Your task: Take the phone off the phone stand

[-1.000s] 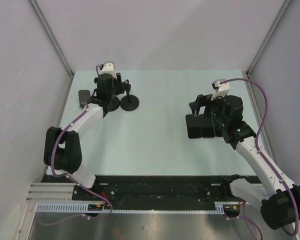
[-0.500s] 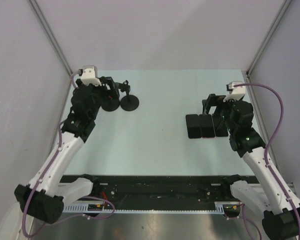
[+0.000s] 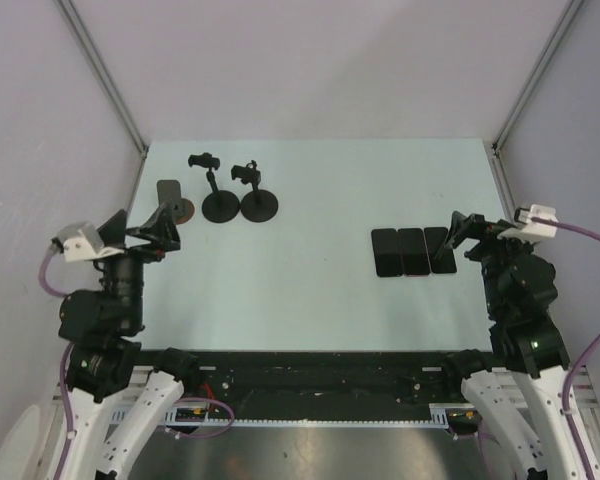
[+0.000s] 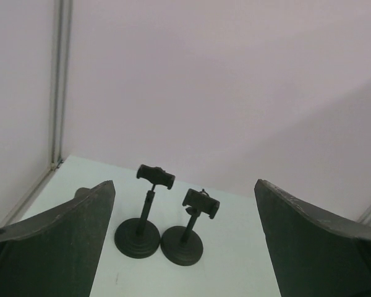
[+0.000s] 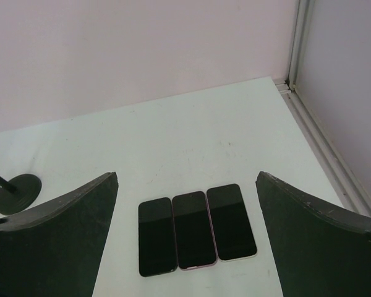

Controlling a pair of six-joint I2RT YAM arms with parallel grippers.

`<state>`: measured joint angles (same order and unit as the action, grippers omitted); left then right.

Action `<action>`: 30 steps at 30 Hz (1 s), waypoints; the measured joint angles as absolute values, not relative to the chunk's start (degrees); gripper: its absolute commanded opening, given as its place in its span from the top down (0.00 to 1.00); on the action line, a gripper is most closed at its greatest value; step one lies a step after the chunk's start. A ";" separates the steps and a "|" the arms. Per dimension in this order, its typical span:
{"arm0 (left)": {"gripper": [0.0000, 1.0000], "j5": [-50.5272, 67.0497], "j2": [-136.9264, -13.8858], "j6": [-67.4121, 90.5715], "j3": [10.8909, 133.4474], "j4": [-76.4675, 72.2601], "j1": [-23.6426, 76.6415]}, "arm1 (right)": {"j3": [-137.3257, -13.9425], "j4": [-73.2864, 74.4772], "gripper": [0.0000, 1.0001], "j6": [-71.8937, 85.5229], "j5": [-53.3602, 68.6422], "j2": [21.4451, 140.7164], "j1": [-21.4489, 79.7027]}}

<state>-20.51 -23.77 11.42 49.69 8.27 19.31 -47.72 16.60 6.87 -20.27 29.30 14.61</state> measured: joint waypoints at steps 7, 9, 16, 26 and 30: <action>0.00 -25.30 -10.28 11.05 44.34 9.04 19.31 | -45.98 22.74 0.00 5.63 -20.78 16.03 14.55; 0.00 -25.98 -7.18 11.64 42.30 9.39 19.31 | -45.95 23.75 0.00 4.82 -20.78 14.41 14.55; 0.00 -27.14 -4.32 15.07 38.83 11.60 19.31 | -45.87 26.81 0.00 2.98 -20.75 11.16 14.57; 0.00 -27.40 -6.44 18.06 38.28 13.04 19.31 | -46.17 28.21 0.00 1.43 -21.56 10.66 15.46; 0.00 -27.31 -6.24 19.57 37.65 13.06 19.31 | -46.35 28.03 0.00 1.28 -20.34 10.79 15.84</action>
